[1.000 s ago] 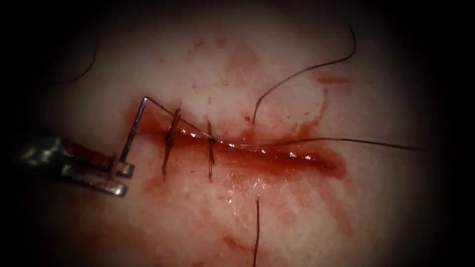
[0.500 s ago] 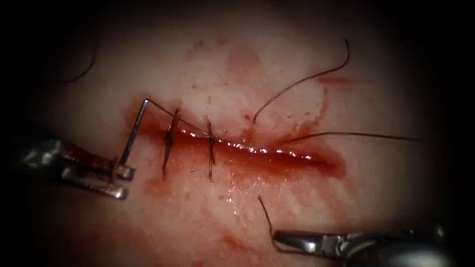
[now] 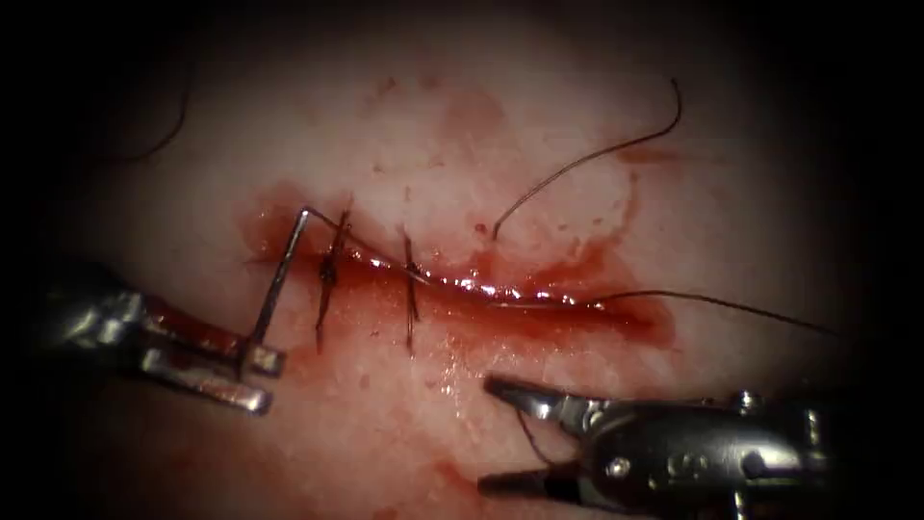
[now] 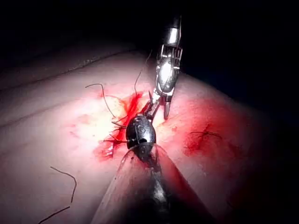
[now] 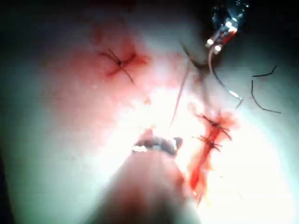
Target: Wound Closure
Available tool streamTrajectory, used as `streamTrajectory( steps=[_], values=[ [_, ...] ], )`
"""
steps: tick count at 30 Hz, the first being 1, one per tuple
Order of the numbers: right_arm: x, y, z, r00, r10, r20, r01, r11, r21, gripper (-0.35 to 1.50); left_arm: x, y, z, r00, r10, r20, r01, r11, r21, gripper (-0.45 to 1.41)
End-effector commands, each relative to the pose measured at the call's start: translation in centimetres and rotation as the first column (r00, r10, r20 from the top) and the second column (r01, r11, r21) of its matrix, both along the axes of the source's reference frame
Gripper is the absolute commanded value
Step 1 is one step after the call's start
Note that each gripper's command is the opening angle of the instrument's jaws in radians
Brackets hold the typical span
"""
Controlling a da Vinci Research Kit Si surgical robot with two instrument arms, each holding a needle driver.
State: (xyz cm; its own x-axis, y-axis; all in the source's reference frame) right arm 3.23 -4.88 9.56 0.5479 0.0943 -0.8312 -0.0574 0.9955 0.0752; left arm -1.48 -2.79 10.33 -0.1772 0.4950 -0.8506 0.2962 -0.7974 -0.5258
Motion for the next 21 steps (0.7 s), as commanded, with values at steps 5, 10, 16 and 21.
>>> streamTrajectory(
  steps=[5,10,16,21],
  values=[
    [-0.07,-0.04,-0.19,0.999,-0.047,0.007,0.047,0.999,0.021,-0.35,-0.05,-0.03,0.04,1.0,0.008,-0.004,-0.008,1.0,-0.001,-0.45],
    [-0.01,-0.16,-0.39,0.997,-0.082,0.002,0.082,0.996,0.043,-0.35,-0.06,-0.04,0.04,1.0,0.008,-0.004,-0.008,1.0,-0.001,-0.45],
    [0.08,-0.26,-0.61,0.991,-0.13,-0.02,0.131,0.989,0.067,-0.35,-0.07,-0.06,0.05,1.0,0.011,-0.009,-0.011,1.0,0.001,-0.45],
    [0.12,-0.15,-0.6,0.995,-0.089,-0.045,0.091,0.995,0.046,1.13,-0.2,-0.09,0.03,1.0,0.008,-0.013,-0.008,1.0,-0.001,-0.45]
  ],
)
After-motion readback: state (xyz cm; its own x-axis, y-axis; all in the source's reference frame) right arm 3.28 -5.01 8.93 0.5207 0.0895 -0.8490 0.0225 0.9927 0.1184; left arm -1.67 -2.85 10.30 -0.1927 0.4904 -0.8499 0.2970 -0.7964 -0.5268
